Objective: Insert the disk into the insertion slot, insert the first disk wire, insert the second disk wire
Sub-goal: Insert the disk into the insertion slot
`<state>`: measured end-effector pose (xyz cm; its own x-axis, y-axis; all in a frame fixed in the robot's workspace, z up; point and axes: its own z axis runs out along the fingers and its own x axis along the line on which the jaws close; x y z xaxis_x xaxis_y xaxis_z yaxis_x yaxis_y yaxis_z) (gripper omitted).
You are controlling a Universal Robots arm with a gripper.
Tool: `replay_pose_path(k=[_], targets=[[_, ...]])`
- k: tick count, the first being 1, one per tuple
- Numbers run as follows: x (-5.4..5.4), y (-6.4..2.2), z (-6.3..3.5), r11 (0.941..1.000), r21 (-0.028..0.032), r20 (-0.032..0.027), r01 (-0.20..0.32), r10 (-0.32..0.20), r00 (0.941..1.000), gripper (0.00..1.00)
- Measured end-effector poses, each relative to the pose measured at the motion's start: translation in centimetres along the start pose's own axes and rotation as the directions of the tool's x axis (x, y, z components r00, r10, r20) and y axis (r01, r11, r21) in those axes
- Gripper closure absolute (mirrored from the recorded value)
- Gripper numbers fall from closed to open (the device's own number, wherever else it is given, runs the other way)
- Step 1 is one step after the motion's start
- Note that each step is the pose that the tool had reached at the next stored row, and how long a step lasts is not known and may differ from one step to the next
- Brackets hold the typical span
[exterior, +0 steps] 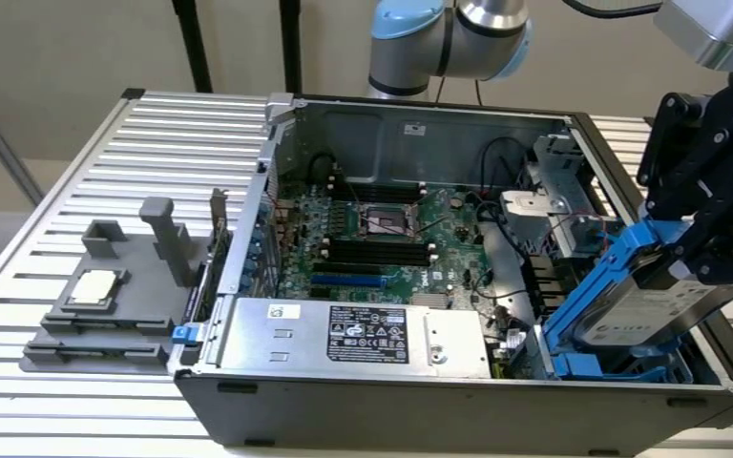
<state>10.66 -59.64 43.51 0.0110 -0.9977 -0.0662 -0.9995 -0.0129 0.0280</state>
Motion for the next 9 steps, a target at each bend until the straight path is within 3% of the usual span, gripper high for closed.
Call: replay_pose_path(k=[9], targets=[[-0.12, -0.02, 0.5, 1.0, 0.0, 0.0012, 0.001, -0.001, 1.0, 0.67]])
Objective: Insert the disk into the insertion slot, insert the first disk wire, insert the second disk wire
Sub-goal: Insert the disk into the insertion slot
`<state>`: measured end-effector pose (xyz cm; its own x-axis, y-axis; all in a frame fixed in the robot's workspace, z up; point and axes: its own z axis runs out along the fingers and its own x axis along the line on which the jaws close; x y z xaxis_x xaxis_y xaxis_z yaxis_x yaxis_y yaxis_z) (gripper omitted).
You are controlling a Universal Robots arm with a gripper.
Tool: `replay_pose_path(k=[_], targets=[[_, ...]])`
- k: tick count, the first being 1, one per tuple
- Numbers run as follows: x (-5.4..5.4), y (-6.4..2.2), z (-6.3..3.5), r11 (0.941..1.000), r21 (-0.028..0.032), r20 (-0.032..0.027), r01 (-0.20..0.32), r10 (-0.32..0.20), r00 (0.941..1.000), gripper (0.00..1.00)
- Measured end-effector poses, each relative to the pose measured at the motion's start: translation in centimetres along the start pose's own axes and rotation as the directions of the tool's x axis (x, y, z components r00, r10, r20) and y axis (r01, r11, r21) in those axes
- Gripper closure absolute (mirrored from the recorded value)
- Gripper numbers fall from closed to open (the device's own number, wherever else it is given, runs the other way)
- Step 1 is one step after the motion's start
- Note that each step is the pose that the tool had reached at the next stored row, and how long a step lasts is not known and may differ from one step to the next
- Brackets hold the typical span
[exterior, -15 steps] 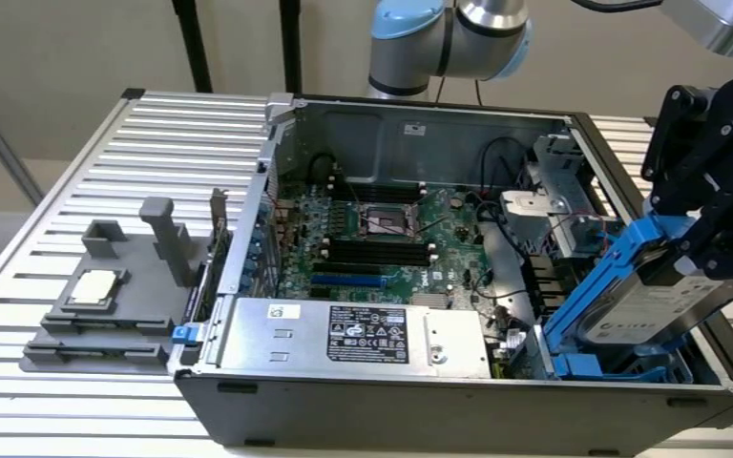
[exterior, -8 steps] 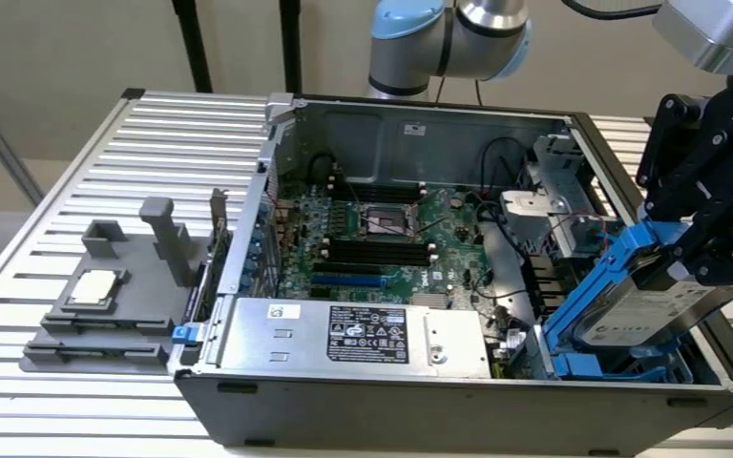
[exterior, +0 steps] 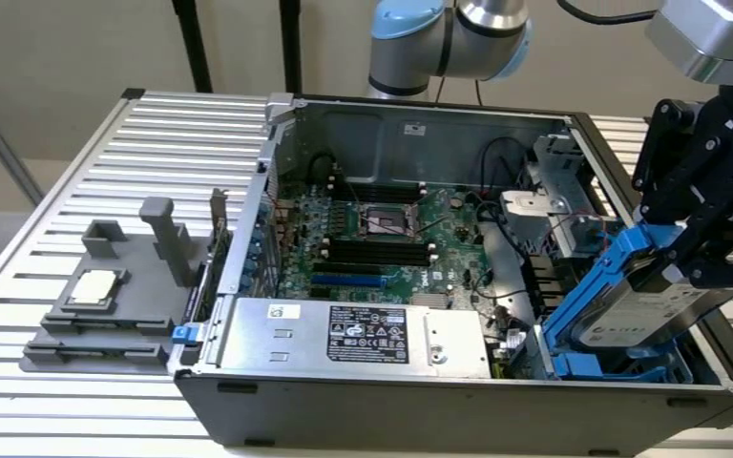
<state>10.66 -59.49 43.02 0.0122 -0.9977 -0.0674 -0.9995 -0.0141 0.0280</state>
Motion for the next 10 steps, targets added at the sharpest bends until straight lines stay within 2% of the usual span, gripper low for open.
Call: replay_pose_path(k=[10], targets=[[-0.51, 0.0, 0.26, 1.0, -0.0006, -0.0004, 0.009, -0.009, 1.0, 0.67]])
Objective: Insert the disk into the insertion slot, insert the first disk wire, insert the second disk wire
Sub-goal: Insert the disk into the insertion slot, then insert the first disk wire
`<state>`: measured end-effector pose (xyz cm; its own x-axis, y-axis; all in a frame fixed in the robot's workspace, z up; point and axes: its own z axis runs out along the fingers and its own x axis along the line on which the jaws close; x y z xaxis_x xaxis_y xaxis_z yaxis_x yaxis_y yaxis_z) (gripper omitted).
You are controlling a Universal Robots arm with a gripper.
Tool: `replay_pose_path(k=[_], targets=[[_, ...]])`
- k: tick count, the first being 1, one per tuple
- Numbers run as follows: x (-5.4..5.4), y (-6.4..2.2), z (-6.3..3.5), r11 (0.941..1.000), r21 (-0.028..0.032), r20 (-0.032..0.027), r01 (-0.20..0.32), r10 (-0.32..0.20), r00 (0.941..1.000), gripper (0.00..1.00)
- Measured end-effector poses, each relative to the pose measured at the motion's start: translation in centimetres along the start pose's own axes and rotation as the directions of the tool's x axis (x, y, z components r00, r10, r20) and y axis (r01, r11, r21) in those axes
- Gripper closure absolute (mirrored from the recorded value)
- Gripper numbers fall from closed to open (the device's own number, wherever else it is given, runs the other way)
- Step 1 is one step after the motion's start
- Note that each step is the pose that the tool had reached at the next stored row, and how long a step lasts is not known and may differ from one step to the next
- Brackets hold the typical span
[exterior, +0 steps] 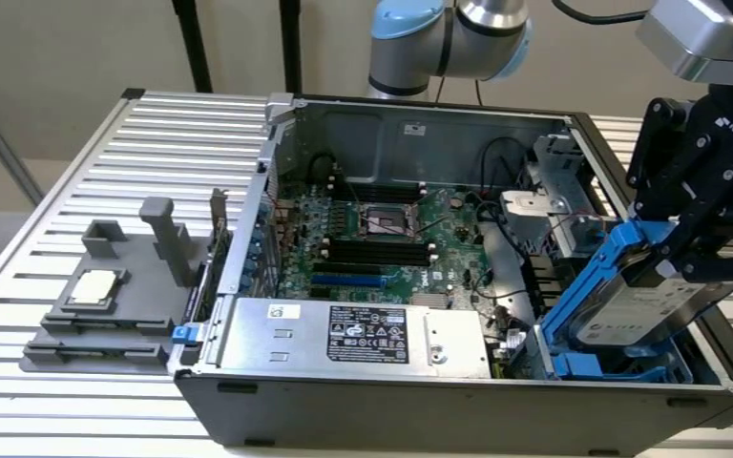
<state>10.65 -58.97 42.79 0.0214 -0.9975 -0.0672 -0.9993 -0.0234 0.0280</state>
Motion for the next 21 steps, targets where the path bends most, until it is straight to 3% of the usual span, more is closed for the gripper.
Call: replay_pose_path(k=[5, 6, 21], targets=[[-0.01, -0.01, 0.04, 1.0, -0.0006, 0.0, 0.009, -0.009, 1.0, 0.66], [-0.01, -0.01, 0.04, 0.9999, -0.0007, -0.0002, 0.011, -0.011, 0.9999, 0.6], [-0.01, -0.03, 0.04, 0.9998, -0.0014, -0.0004, 0.018, -0.018, 0.9998, 0.6]])
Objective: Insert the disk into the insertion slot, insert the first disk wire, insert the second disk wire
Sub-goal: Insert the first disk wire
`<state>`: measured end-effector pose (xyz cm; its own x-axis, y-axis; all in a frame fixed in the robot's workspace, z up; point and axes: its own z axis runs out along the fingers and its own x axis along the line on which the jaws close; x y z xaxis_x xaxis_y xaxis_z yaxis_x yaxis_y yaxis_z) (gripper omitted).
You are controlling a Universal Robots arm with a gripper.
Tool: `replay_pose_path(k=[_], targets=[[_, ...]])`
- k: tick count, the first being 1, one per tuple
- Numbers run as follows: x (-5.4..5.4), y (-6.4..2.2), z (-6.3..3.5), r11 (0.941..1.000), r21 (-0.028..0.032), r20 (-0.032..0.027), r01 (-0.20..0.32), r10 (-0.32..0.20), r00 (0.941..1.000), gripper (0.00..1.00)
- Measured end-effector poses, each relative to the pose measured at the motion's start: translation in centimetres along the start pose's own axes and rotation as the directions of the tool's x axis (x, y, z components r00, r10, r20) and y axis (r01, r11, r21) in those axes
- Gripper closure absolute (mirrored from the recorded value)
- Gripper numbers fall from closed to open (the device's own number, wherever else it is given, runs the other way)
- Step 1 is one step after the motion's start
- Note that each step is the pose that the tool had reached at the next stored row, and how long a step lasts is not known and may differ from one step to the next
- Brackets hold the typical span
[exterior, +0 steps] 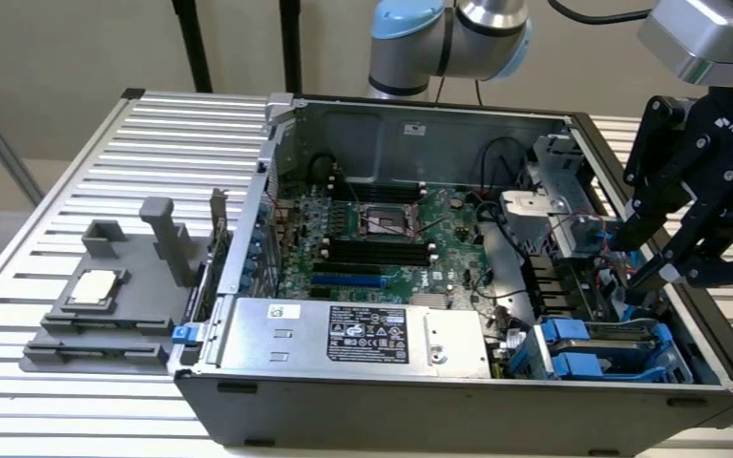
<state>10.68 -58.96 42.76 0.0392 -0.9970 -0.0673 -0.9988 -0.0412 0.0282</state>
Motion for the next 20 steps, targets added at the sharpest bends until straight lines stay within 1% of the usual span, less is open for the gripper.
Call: replay_pose_path(k=[7, 9, 11, 14, 15, 17, 20], targets=[[0.0, -0.07, 0.0, 1.0, 0.0, -0.0002, 0.0, 0.0, 1.0, 0.6], [0.0, -0.67, 0.04, 1.0, -0.0001, 0.0, 0.001, -0.001, 1.0, 0.6], [0.1, -1.54, 0.18, 1.0, -0.0002, 0.0, 0.002, -0.002, 1.0, 0.6], [0.1, -2.85, 0.64, 1.0, -0.0003, -0.0009, 0.004, -0.004, 1.0, 0.6], [0.1, -3.16, 0.81, 1.0, -0.0004, -0.0013, 0.005, -0.005, 1.0, 0.6], [0.1, -3.65, 1.16, 1.0, -0.0004, -0.0013, 0.005, -0.005, 1.0, 0.6], [0.2, -4.07, 1.69, 1.0, -0.0004, -0.0011, 0.005, -0.005, 1.0, 0.6]])
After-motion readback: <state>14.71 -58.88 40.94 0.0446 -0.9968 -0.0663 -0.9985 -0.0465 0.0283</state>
